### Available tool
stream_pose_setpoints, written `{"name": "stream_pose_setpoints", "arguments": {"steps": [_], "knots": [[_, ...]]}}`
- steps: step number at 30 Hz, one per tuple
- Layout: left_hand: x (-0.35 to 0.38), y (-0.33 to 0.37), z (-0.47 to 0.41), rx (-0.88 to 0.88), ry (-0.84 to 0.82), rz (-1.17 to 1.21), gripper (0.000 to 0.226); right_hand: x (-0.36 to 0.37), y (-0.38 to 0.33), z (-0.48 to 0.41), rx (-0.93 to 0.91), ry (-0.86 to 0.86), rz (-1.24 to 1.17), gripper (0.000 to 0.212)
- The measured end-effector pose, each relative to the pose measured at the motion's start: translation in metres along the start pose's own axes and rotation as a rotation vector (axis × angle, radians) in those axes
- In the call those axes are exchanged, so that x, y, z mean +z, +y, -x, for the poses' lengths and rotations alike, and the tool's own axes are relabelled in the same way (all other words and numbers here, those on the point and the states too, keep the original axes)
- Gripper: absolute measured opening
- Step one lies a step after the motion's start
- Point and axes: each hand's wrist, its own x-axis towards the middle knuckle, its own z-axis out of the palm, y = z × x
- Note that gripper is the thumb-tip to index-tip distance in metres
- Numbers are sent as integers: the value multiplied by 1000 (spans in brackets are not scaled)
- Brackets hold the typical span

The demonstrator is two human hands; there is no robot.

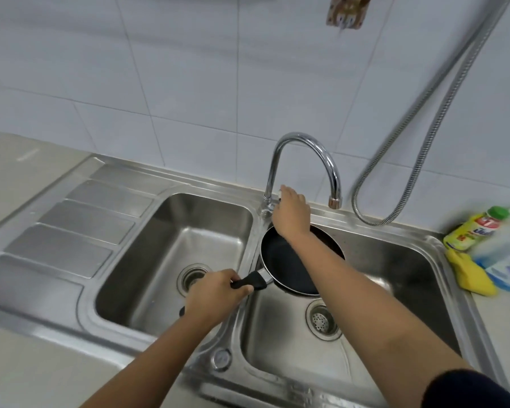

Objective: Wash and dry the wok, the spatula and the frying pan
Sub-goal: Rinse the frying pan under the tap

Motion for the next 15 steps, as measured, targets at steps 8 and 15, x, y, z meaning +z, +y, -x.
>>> {"name": "stream_pose_setpoints", "arguments": {"steps": [8, 15], "knots": [[17, 7, -12, -17, -20, 38, 29, 38, -2, 45, -112, 83, 59, 56], [32, 6, -10, 14, -29, -30, 30, 47, 0, 60, -121, 41, 80, 63]]}}
